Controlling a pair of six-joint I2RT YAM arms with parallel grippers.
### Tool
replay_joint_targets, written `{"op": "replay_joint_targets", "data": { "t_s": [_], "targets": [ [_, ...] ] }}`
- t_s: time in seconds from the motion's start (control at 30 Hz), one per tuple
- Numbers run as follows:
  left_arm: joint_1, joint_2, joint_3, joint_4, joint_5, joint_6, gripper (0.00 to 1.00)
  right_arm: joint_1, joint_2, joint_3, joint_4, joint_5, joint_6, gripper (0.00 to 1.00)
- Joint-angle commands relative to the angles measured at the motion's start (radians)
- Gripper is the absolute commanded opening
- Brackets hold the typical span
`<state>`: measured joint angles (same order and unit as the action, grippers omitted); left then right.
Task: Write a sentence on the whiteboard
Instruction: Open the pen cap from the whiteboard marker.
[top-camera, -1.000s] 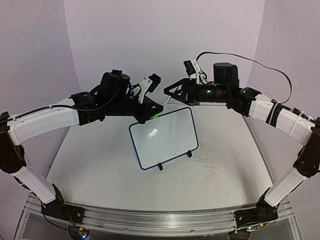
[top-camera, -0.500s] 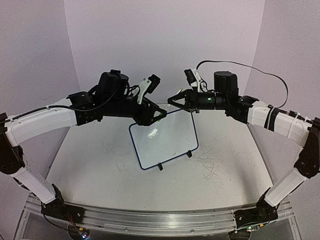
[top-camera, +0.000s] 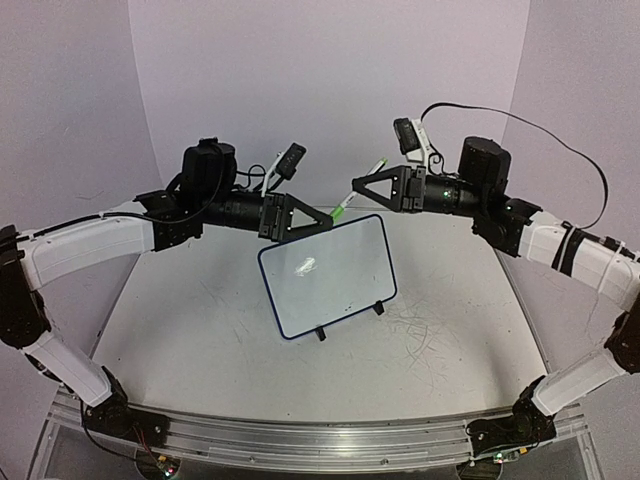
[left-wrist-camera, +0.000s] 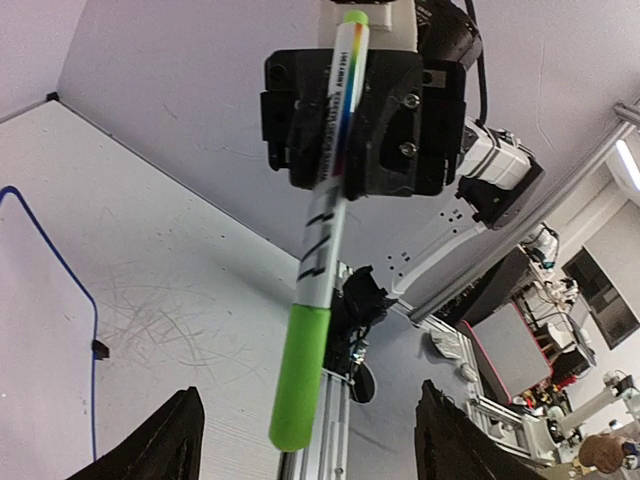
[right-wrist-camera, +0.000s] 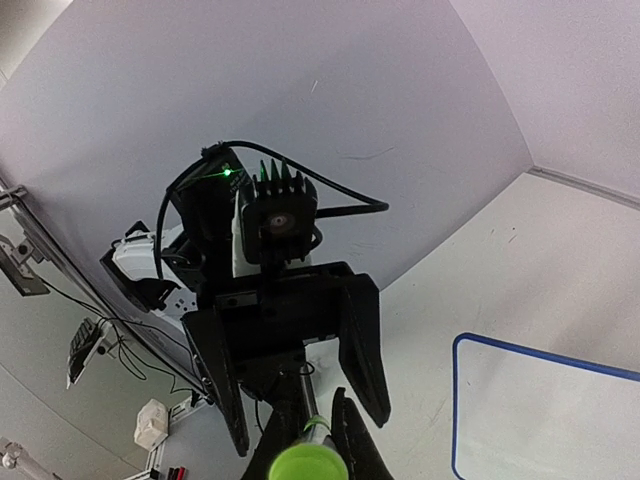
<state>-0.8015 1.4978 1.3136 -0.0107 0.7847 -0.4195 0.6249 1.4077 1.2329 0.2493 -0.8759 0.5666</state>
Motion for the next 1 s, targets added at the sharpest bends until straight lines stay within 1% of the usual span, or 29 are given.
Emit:
{"op": "replay_joint_targets", "data": {
  "t_s": [0.0, 0.07, 0.17, 0.33, 0.37, 0.43, 0.5, 0.6, 0.67, 0.8, 0.9, 0.97],
  "targets": [
    [-0.015, 0.008, -0.007, 0.18, 0.134, -0.091, 0.72, 0.002, -0.027, -0.024, 0.094, -0.028, 0.024, 0.0],
    [-0.027, 0.019, 0.001, 0.185, 0.125, -0.09, 0.66, 0.003, -0.027, -0.037, 0.123, -0.037, 0.046, 0.0],
    [-0.039, 0.043, 0.023, 0.188, 0.128, -0.093, 0.52, 0.002, -0.024, -0.05, 0.149, -0.046, 0.065, 0.0],
    [-0.041, 0.052, 0.023, 0.189, 0.112, -0.086, 0.4, 0.002, -0.029, -0.063, 0.178, -0.057, 0.086, 0.0],
    [-0.041, 0.053, 0.022, 0.189, 0.11, -0.086, 0.36, 0.003, -0.031, -0.065, 0.181, -0.059, 0.088, 0.0],
    [-0.039, 0.05, 0.016, 0.189, 0.09, -0.083, 0.22, 0.003, -0.034, -0.067, 0.185, -0.063, 0.092, 0.0],
    [-0.035, 0.038, 0.0, 0.189, 0.059, -0.072, 0.12, 0.003, -0.038, -0.07, 0.188, -0.064, 0.099, 0.0],
    [-0.026, 0.014, -0.03, 0.189, 0.031, -0.043, 0.03, 0.002, -0.047, -0.067, 0.191, -0.063, 0.106, 0.0],
    [-0.018, -0.005, -0.059, 0.188, 0.02, -0.03, 0.0, -0.001, -0.055, -0.062, 0.191, -0.059, 0.108, 0.0],
    [0.002, -0.047, -0.125, 0.182, 0.0, -0.007, 0.0, -0.05, -0.086, -0.056, 0.191, -0.042, 0.12, 0.0],
    [0.033, -0.087, -0.183, 0.161, -0.022, 0.002, 0.0, -0.144, -0.128, -0.078, 0.19, -0.018, 0.145, 0.0],
    [0.058, -0.128, -0.226, 0.153, -0.025, 0.0, 0.0, -0.235, -0.159, -0.109, 0.191, -0.006, 0.166, 0.0]
  ]
}}
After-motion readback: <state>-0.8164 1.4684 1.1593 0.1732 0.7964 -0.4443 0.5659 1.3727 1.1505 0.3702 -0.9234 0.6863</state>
